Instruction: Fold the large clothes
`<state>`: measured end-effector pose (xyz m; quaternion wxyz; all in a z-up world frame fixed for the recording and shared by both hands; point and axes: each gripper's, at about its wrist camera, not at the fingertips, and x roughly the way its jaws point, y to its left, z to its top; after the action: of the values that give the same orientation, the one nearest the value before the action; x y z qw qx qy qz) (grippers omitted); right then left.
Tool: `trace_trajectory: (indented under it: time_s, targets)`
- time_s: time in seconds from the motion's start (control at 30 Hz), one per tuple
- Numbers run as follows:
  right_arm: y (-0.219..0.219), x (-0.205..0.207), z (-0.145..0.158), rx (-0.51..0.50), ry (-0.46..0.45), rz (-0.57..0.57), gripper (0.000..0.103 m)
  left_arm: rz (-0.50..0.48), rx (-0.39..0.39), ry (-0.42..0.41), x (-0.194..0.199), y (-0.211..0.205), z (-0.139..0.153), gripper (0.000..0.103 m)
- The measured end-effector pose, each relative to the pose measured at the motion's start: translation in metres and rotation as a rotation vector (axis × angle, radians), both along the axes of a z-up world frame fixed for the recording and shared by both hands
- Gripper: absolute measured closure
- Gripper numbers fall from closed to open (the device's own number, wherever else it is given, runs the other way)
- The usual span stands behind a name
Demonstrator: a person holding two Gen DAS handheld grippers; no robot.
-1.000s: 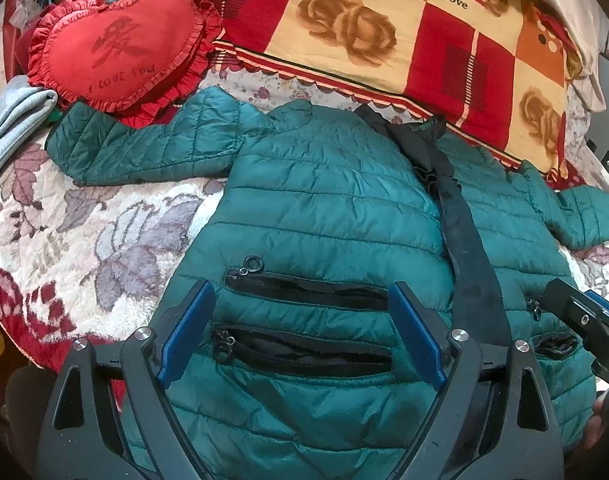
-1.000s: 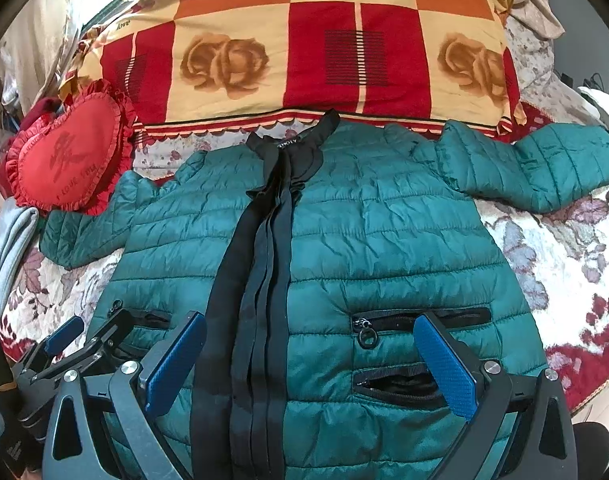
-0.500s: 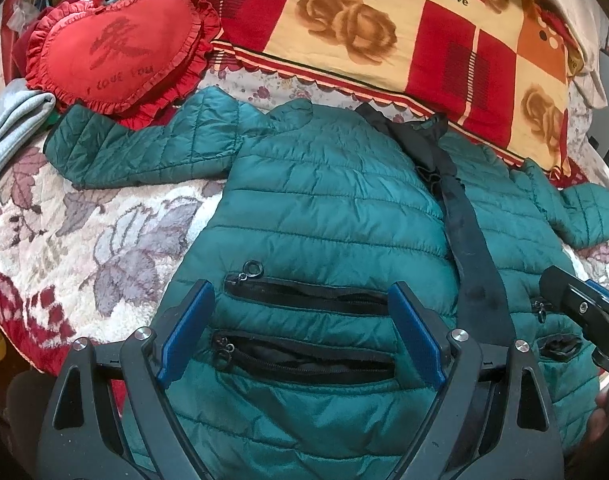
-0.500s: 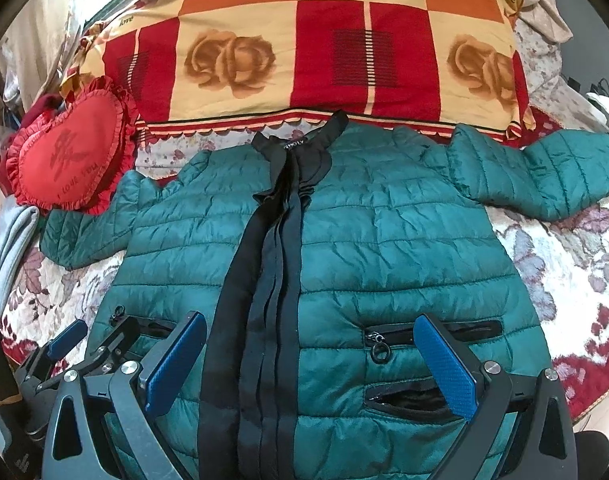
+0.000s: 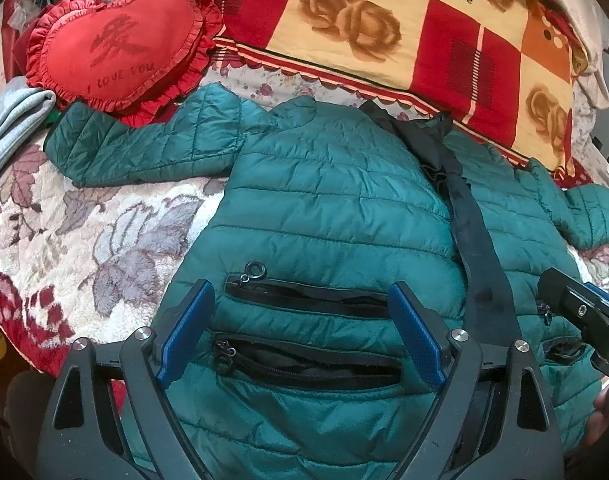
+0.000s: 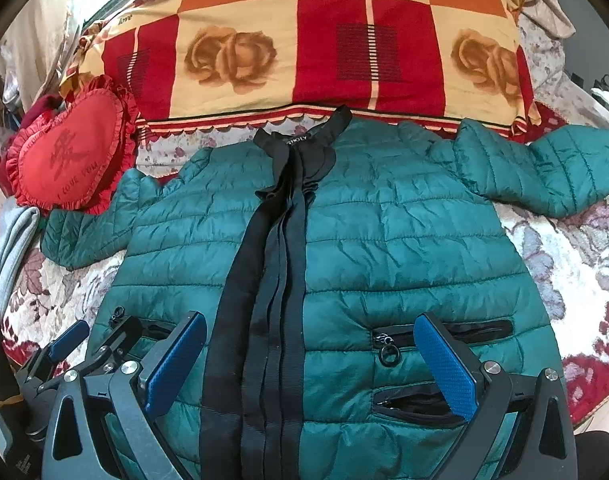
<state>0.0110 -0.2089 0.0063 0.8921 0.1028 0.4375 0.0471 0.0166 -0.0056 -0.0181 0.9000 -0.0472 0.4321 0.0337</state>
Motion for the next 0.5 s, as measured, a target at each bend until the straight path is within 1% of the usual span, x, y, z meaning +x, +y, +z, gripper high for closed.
trace_trajectory:
  time_s: [0.1, 0.43, 0.5]
  targets:
    - [0.0009, 0.0011, -0.0019, -0.016, 0.015, -0.001, 0.0, 0.0, 0.005, -0.002, 0.0011, 0.0004, -0.0003, 0.014]
    - [0.0033, 0.0035, -0.0027, -0.015, 0.007, 0.004, 0.0, 0.004, 0.012, -0.009, 0.0035, 0.0047, -0.0019, 0.014]
    - [0.005, 0.0047, -0.0028, -0.017, 0.007, 0.007, 0.0, 0.003, 0.024, -0.014, 0.0042, 0.0058, -0.0021, 0.014]
